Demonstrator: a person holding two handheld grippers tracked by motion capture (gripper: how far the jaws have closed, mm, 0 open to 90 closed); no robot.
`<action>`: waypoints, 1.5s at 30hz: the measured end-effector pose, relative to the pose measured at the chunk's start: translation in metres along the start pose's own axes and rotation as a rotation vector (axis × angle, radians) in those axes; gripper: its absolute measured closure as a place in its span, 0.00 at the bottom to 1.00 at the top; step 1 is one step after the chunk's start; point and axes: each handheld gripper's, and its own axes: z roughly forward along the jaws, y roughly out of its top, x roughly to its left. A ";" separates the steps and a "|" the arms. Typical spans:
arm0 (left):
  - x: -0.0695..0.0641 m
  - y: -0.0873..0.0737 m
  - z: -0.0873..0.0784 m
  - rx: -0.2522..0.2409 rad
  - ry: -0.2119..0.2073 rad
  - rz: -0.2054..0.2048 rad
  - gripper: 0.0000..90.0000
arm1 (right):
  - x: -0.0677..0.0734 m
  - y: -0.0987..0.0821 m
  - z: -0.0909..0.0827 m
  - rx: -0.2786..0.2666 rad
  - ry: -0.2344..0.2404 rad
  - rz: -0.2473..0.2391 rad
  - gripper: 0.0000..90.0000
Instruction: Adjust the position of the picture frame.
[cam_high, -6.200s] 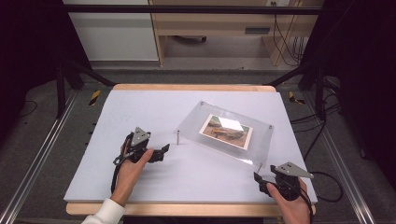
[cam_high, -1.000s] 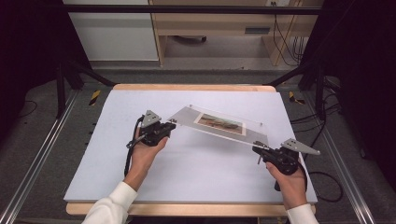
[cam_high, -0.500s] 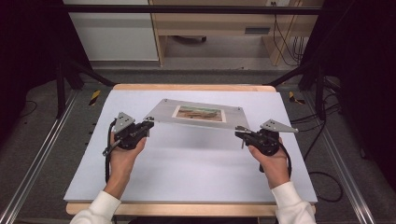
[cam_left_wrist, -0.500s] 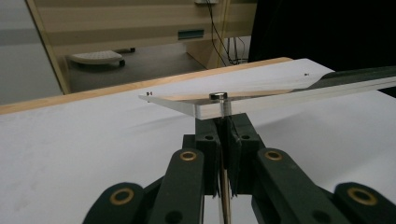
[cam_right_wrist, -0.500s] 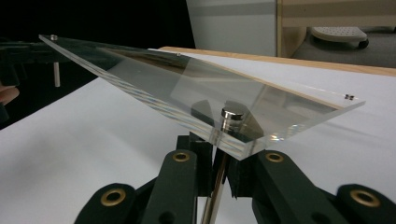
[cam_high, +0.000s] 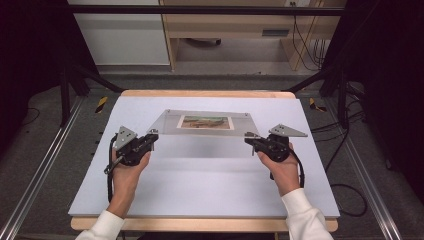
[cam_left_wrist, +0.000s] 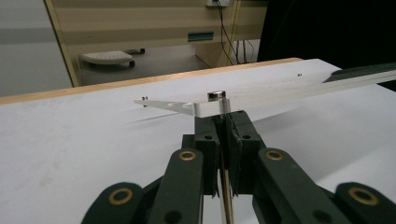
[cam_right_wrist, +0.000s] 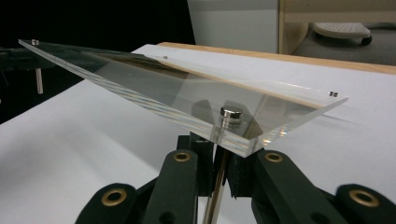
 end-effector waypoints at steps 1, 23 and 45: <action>-0.001 -0.001 -0.001 -0.001 0.002 0.004 0.92 | 0.001 -0.002 0.000 0.001 0.003 0.000 0.92; -0.011 -0.024 0.002 0.007 0.000 0.040 0.91 | -0.005 -0.023 -0.003 0.008 -0.015 0.006 0.92; -0.007 -0.038 0.007 0.051 -0.008 0.025 0.92 | -0.006 -0.033 0.008 0.036 -0.057 -0.005 0.93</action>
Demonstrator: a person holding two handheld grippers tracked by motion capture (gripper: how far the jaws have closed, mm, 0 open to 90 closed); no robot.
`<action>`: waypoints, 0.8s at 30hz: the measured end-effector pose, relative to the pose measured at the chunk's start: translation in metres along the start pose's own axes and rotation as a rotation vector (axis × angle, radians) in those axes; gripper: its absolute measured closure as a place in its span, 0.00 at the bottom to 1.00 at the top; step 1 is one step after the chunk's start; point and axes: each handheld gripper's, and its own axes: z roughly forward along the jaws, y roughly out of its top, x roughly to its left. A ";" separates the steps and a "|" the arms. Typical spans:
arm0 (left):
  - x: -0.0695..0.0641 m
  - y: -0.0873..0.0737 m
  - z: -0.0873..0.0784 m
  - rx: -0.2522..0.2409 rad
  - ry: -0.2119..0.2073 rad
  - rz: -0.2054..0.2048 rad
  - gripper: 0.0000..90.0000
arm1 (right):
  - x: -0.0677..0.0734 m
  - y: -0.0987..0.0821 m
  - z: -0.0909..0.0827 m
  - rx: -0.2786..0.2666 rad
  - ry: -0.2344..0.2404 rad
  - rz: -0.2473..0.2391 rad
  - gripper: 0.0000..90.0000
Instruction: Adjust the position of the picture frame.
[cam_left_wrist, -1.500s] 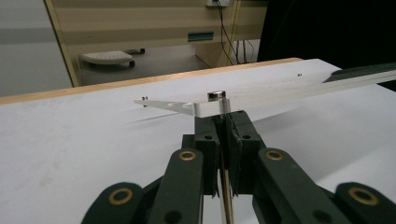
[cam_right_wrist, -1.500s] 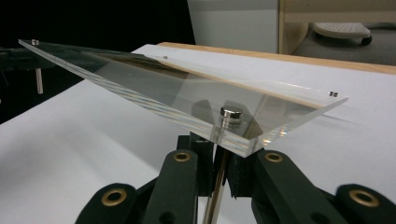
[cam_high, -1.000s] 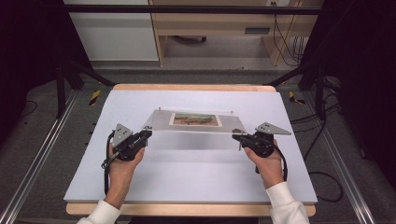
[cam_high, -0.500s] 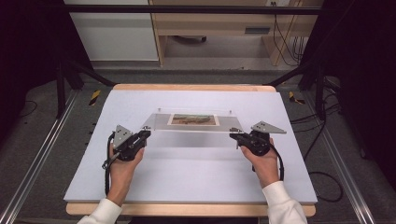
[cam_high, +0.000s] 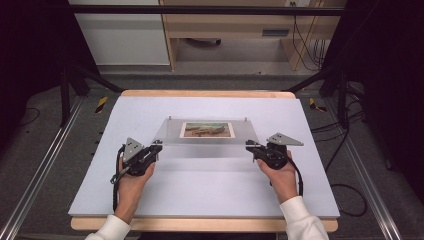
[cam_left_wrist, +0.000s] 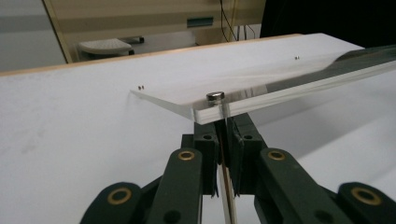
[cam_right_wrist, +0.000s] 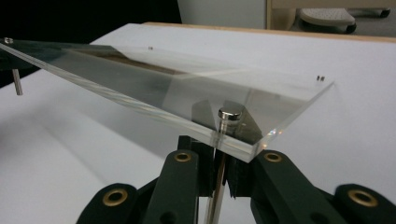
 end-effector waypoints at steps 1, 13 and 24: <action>0.001 -0.005 -0.001 0.020 -0.023 -0.018 0.92 | 0.001 -0.005 0.000 0.015 -0.008 0.006 0.93; -0.002 -0.018 0.000 0.119 -0.017 0.014 0.92 | 0.003 -0.023 0.000 0.108 -0.005 0.027 0.94; -0.003 -0.022 0.001 0.135 -0.018 0.012 0.92 | 0.003 -0.026 0.001 0.134 -0.008 0.017 0.94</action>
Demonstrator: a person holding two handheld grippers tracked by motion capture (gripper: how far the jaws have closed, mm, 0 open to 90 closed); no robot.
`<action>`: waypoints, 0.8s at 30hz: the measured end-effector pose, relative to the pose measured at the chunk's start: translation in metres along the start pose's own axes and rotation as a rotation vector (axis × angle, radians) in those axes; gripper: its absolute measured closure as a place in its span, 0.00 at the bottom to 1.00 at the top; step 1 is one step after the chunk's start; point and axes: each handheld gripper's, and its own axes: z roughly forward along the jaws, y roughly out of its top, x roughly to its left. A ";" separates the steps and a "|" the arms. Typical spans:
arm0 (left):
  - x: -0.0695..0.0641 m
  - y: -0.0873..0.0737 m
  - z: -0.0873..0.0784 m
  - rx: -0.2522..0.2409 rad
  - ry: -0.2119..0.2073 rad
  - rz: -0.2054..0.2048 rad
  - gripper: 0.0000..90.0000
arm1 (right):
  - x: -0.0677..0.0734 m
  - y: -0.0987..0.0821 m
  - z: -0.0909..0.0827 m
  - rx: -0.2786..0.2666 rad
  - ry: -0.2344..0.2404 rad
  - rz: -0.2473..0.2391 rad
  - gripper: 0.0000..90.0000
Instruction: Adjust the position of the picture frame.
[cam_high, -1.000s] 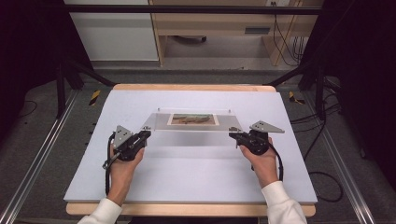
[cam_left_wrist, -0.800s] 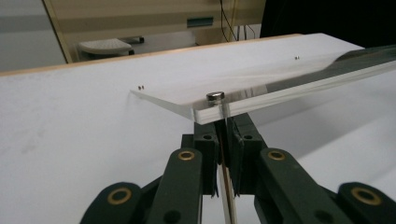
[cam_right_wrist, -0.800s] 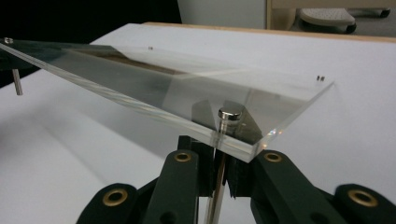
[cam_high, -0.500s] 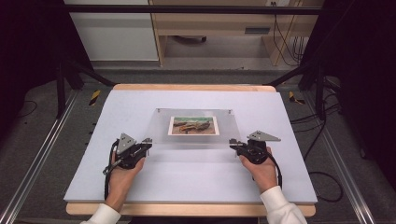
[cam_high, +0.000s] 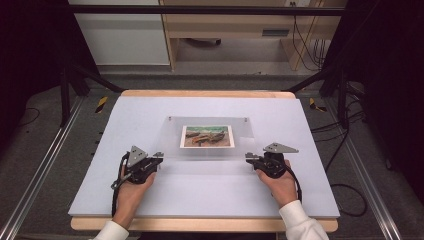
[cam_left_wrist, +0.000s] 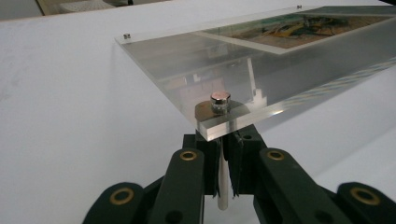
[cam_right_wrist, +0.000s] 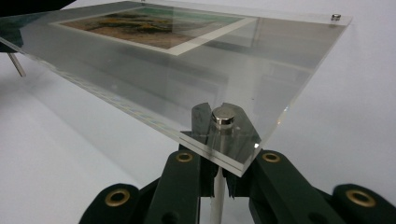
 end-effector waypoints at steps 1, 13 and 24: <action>0.000 0.000 0.000 0.005 0.000 0.002 0.92 | 0.000 0.000 0.000 0.003 -0.001 -0.001 0.94; -0.001 -0.004 0.002 0.037 -0.006 -0.013 0.93 | 0.001 -0.003 0.001 0.042 -0.016 -0.003 0.94; -0.001 -0.006 0.003 0.069 -0.002 -0.014 0.93 | 0.001 -0.006 0.003 0.064 -0.023 -0.015 0.93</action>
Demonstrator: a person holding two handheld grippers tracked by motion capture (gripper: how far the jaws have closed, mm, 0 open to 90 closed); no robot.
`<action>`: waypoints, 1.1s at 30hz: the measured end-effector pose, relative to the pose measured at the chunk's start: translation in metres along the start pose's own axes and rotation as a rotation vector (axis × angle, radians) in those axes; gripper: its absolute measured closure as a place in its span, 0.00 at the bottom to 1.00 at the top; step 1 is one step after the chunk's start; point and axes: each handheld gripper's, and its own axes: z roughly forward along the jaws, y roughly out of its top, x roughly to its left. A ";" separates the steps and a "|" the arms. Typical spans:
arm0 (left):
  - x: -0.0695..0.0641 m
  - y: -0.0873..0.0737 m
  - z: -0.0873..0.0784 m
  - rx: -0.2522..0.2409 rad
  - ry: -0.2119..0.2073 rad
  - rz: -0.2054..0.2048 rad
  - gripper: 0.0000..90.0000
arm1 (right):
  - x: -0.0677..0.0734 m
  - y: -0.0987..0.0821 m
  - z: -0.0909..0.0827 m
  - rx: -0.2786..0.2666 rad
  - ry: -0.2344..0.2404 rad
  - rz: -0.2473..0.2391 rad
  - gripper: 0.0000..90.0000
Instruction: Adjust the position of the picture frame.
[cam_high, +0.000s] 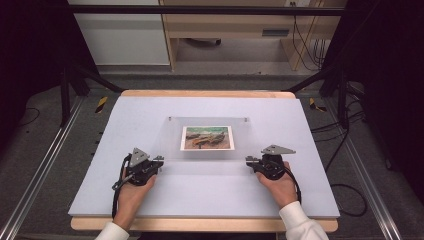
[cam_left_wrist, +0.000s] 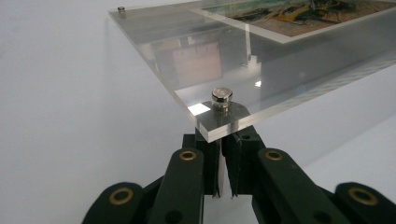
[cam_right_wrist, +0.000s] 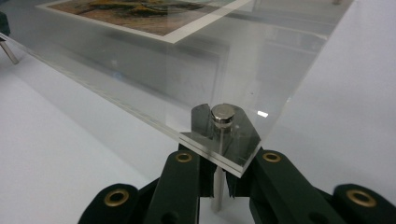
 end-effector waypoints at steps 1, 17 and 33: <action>0.000 0.000 0.000 0.001 0.000 -0.002 0.93 | 0.000 0.000 0.000 0.001 0.000 0.005 0.93; 0.000 0.001 0.000 0.007 -0.003 -0.005 0.91 | 0.000 -0.001 0.000 0.012 0.001 0.018 0.92; -0.007 -0.004 -0.021 0.017 -0.049 -0.050 0.32 | 0.004 -0.008 -0.029 0.034 -0.008 0.034 0.27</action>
